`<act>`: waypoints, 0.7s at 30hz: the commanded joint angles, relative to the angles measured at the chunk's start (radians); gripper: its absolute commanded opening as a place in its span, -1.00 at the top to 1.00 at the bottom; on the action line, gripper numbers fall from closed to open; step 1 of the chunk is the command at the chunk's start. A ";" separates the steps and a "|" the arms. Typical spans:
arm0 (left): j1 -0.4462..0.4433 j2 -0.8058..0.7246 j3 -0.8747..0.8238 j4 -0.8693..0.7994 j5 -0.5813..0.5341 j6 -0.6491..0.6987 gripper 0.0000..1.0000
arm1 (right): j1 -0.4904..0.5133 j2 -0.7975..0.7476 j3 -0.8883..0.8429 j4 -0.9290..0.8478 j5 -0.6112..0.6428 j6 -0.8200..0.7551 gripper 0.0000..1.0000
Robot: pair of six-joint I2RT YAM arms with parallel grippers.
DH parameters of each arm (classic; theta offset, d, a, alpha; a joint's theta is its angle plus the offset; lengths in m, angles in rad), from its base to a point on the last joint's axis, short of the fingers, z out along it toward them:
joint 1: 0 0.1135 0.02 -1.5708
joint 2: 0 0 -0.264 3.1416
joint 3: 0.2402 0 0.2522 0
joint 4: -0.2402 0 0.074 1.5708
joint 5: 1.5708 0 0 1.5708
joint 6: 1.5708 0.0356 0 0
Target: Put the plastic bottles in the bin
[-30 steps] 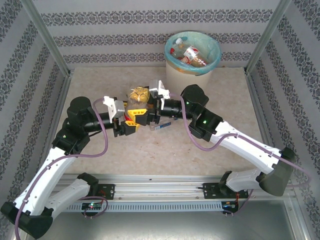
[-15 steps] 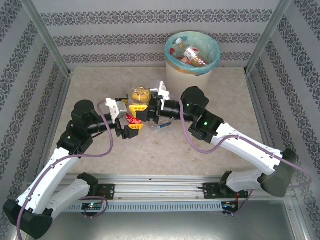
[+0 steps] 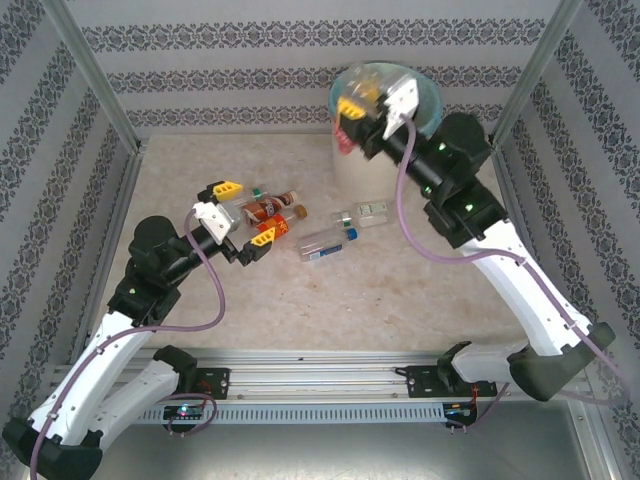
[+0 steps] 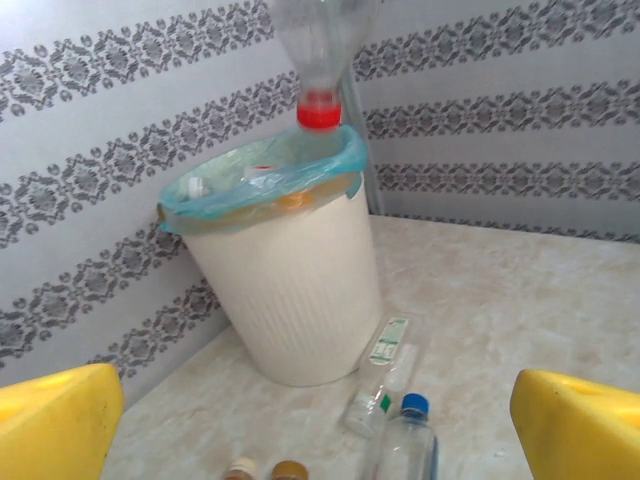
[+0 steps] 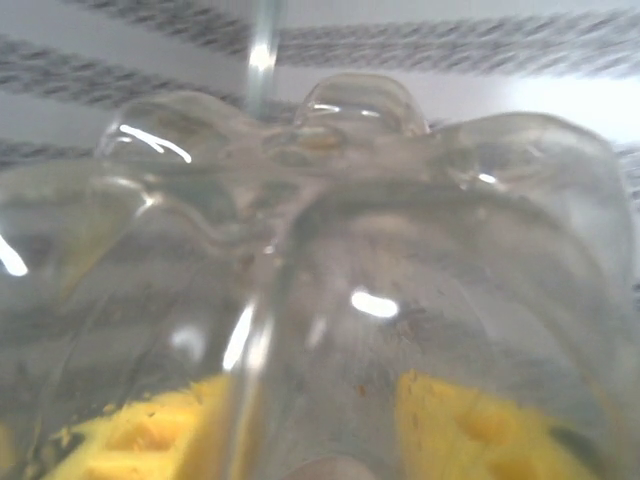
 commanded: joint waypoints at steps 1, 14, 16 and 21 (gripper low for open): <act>-0.008 0.010 -0.006 0.032 -0.046 0.048 -1.00 | -0.077 0.104 0.101 0.007 0.122 -0.045 0.11; -0.008 0.074 0.012 -0.004 0.097 -0.026 -1.00 | -0.279 0.397 0.251 -0.080 0.105 0.157 0.17; -0.008 0.091 0.027 -0.031 0.122 -0.029 -1.00 | -0.289 0.411 0.223 -0.086 0.075 0.185 0.13; -0.007 0.152 0.057 -0.031 0.180 -0.101 -1.00 | -0.297 0.434 0.181 -0.098 0.020 0.220 0.02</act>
